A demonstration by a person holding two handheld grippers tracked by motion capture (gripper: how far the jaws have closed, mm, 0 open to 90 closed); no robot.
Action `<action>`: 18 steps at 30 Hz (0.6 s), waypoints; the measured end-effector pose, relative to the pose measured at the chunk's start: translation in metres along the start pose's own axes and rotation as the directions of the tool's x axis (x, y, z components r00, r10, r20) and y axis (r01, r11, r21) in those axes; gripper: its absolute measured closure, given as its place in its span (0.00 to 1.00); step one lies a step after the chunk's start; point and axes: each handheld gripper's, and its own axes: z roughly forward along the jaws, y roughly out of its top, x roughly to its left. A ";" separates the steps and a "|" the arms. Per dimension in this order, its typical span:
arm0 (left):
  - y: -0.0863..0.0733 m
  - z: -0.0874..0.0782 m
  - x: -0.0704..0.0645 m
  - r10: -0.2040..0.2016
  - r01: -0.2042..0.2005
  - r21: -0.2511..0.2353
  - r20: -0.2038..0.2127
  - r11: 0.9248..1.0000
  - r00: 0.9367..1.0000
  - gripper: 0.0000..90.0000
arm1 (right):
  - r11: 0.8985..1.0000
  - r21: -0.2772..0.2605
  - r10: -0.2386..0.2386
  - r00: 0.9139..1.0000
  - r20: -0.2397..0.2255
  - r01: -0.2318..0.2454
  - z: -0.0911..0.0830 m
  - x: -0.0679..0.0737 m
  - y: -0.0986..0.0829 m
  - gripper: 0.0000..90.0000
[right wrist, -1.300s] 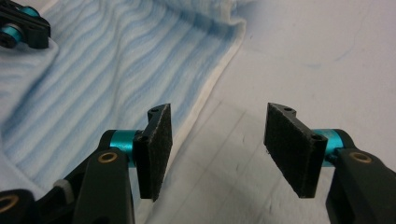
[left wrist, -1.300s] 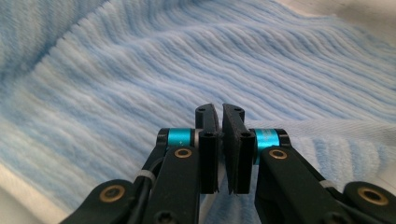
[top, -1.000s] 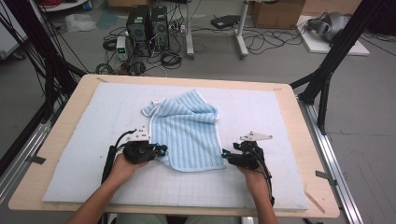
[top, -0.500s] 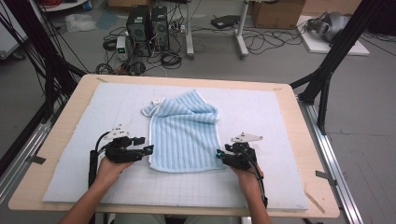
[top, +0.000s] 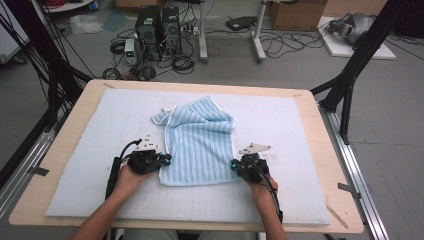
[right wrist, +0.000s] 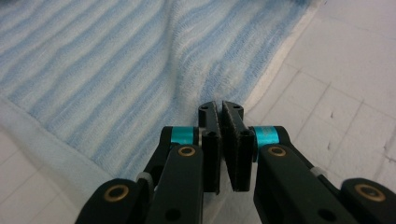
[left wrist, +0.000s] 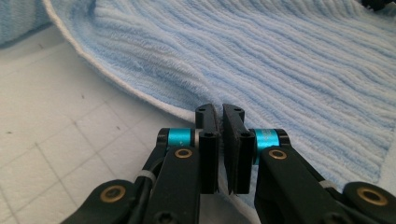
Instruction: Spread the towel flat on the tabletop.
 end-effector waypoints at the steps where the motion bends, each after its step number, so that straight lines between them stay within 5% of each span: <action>1: -0.001 -0.001 -0.001 -0.009 0.009 -0.002 0.008 1.000 1.000 0.94 | 1.000 0.005 -0.004 1.000 -0.003 0.004 -0.001 0.000 -0.001 0.96; 14: -0.016 -0.020 -0.016 -0.004 0.005 -0.016 0.097 1.000 0.995 0.94 | 0.999 0.008 -0.039 0.997 -0.068 0.040 -0.026 0.013 -0.026 0.95; 18: -0.022 -0.028 -0.024 -0.003 0.003 -0.001 0.149 1.000 0.989 0.94 | 0.998 0.024 -0.047 0.994 -0.095 0.050 -0.034 0.020 -0.032 0.92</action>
